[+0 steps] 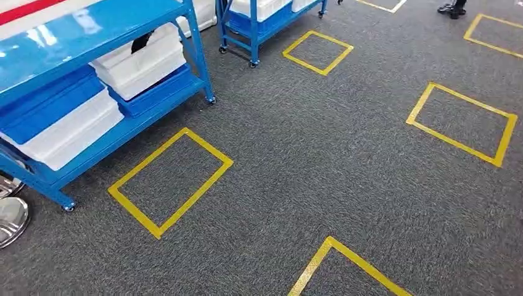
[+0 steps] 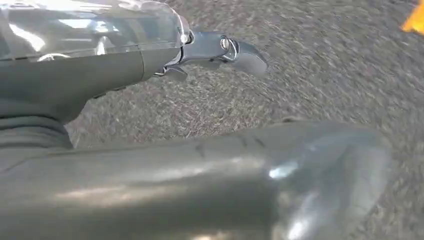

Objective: Take the parts from the cabinet and place them on the table.

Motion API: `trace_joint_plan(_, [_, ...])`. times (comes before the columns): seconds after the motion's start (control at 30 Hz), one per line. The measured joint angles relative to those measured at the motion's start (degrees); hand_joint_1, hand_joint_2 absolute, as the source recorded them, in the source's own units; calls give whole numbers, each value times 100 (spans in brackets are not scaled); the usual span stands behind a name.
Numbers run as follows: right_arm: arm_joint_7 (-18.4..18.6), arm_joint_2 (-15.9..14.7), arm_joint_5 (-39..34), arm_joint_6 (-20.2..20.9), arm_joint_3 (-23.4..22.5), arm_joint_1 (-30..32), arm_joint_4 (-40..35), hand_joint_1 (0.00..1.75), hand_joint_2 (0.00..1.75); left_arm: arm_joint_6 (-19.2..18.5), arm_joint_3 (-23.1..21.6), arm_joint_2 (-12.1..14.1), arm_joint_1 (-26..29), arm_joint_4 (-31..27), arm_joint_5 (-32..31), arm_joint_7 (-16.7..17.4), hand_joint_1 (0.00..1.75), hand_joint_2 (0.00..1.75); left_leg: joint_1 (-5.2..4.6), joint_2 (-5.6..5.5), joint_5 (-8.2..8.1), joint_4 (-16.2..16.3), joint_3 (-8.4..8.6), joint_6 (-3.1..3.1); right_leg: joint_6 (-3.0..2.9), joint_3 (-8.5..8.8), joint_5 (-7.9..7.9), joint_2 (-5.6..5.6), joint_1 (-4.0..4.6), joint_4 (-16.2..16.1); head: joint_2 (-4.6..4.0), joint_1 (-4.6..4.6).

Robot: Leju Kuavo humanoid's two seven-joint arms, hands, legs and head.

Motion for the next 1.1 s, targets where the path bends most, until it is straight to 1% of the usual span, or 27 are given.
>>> trace_joint_plan(0.03, [-4,11,33,-9,0,-15,0,0,0,7,40,0,8,0,40,42,0,0,-3,-76,16,-16,-8,32,34,20,-7,-58,1,-9,0,0])
trace_joint_plan(0.07, [-20,13,57,-18,0,-25,-2,0,0,15,73,0,11,2,59,75,0,0,59,-141,67,-86,56,89,82,17,-57,1,-20,35,0,-2])
trace_joint_plan(0.1, [-31,17,75,-22,2,-12,0,0,0,26,108,2,3,9,92,97,0,0,57,-194,81,-101,60,116,102,-41,-194,339,-41,203,0,2])
trace_joint_plan(0.13, [-42,24,99,-29,2,-4,0,0,0,33,138,2,-19,11,110,116,0,0,56,-251,94,-98,48,141,101,-209,-420,523,-51,546,0,2])
trace_joint_plan(0.17, [-44,24,109,-26,2,2,2,0,0,39,162,2,-40,17,140,131,0,0,55,-307,97,-97,38,146,107,-396,-619,603,-56,939,0,0])
trace_joint_plan(0.2, [-50,24,127,-24,2,12,2,0,0,57,184,2,-58,22,158,144,0,0,54,-401,99,-93,33,148,114,-679,-835,648,-55,1498,0,2])
trace_joint_plan(0.23, [-59,24,147,-13,2,13,4,0,0,68,208,2,-57,28,168,149,0,0,53,-477,98,-87,32,148,118,-842,-878,661,-55,1791,0,2])
trace_joint_plan(0.3, [-72,28,166,-13,2,12,4,0,0,44,267,2,-57,39,221,140,0,0,58,-629,88,-72,45,140,118,-824,-573,666,-66,1603,0,2])
trace_joint_plan(0.33, [-77,28,169,-20,2,11,4,0,0,33,284,2,-57,44,243,134,0,0,62,-700,74,-65,55,127,114,-699,-339,684,-74,1284,0,2])
trace_joint_plan(0.37, [-107,28,106,-35,2,18,7,0,0,37,298,2,-61,52,265,134,0,0,71,-759,36,-47,79,111,103,-409,76,747,-86,566,0,2])
trace_joint_plan(0.4, [-133,31,50,-37,-13,26,9,0,0,50,309,2,-57,59,274,134,0,0,65,-812,-9,-35,58,79,101,-281,160,871,-101,205,0,2])
trace_joint_plan(0.43, [-146,42,3,-31,-43,10,18,0,0,70,324,2,-58,63,276,138,0,0,28,-856,-53,34,46,35,93,-256,85,908,-78,90,0,2])
trace_joint_plan(0.53, [-232,59,-11,37,-85,-24,17,0,0,151,379,4,-35,77,287,219,0,0,62,-904,-96,-20,38,-63,-12,-234,33,875,-45,123,0,2])
trace_joint_plan(0.57, [-254,81,-13,61,-85,-36,17,0,0,181,398,17,-38,79,302,247,0,0,69,-916,-127,-17,82,-106,-66,-167,41,848,-83,63,0,0])
trace_joint_plan(0.6, [-267,92,-22,83,-94,-6,20,0,0,197,409,13,-40,87,319,263,0,0,69,-694,-178,142,72,-125,-102,-85,22,819,-70,19,0,0])
trace_joint_plan(0.63, [-282,94,-30,92,-105,33,20,0,0,212,418,15,-62,94,328,271,0,0,65,-513,-319,497,-118,-144,-146,-25,-10,773,-60,4,0,0])
trace_joint_plan(0.7, [-313,109,-57,144,-138,78,33,0,0,236,431,28,-78,96,339,315,0,0,74,-393,-619,1410,-672,-173,-164,61,-103,721,-34,4,0,0])
trace_joint_plan(0.73, [-324,111,-72,166,-155,99,39,0,0,238,440,28,-64,101,341,330,0,0,75,-374,-668,1801,-951,-180,-168,125,-166,702,-23,4,0,0])
trace_joint_plan(0.77, [-328,113,-85,186,-175,108,41,0,0,241,448,28,-48,109,348,354,0,0,74,-365,-551,1886,-1102,-175,-169,201,-229,693,-11,4,0,0])
trace_joint_plan(0.8, [-328,118,-94,205,-188,113,46,0,0,245,453,28,-39,116,350,378,0,0,74,-364,-304,1697,-1101,-156,-168,291,-299,681,1,3,0,0])
trace_joint_plan(0.87, [-328,125,-107,262,-216,111,52,0,0,273,462,31,-38,129,370,409,0,0,58,-358,404,777,-826,-67,-161,515,-463,658,30,-8,0,0])
trace_joint_plan(0.9, [-328,136,-111,284,-232,127,57,0,0,287,468,39,-34,129,372,429,0,0,31,-339,548,468,-705,-2,-157,603,-546,643,21,-34,0,2])
trace_joint_plan(0.93, [-330,182,-118,301,-243,127,88,0,0,293,475,57,-37,135,372,444,0,0,-39,-307,449,528,-657,38,-111,638,-591,624,46,-50,0,0])
trace_joint_plan(0.97, [-330,184,-122,310,-254,108,87,0,0,300,479,66,-56,140,374,459,0,0,-70,-310,326,353,-543,99,-54,666,-614,643,-4,-95,0,0])
trace_joint_plan(1.0, [-330,206,-124,330,-265,89,87,0,0,315,483,92,-69,140,376,483,0,0,-97,-311,210,223,-468,103,-22,717,-631,627,-23,-152,0,0])
trace_joint_plan(1.07, [-334,232,-124,345,-273,39,85,0,0,332,494,142,-81,140,376,534,0,0,-69,-366,143,66,-258,177,71,719,-435,598,-20,95,0,0])
trace_joint_plan(1.1, [-334,234,-124,350,-275,59,94,0,0,343,497,142,-62,140,376,571,0,0,-43,-361,113,-48,-89,187,76,587,-348,625,-55,445,2,2])
